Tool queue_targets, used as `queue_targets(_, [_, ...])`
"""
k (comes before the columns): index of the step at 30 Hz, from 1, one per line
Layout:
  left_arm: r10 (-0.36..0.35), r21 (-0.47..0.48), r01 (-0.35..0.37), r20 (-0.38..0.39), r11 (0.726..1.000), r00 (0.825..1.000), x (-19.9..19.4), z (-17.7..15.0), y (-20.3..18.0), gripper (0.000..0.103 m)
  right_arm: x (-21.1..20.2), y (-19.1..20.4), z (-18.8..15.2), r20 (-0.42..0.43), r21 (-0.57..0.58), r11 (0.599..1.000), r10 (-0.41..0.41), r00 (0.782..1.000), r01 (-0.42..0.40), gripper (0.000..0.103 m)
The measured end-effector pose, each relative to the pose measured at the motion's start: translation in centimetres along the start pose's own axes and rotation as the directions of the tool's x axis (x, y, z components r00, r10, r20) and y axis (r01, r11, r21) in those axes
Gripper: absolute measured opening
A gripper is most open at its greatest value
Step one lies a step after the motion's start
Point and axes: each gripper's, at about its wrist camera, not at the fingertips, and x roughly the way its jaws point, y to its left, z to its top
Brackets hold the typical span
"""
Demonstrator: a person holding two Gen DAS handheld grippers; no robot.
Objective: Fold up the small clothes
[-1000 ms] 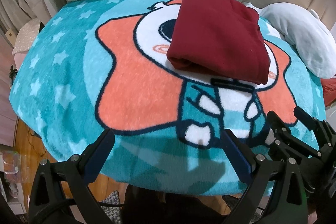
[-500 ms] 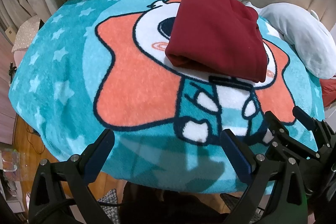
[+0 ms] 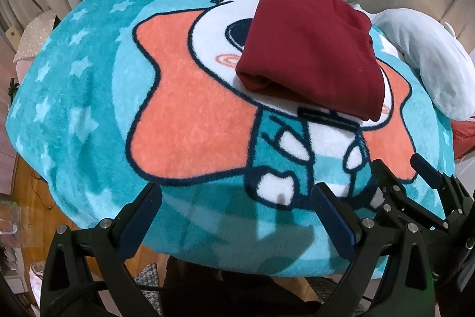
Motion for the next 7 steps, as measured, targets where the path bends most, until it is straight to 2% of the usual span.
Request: queue_targets(7, [0.009,-0.001,-0.009,0.007,1.000,1.000,0.40,0.44,-0.45,0.100,0.61,-0.21,0.21,-0.012,0.001,1.000,0.007,1.000,-0.007,0.072])
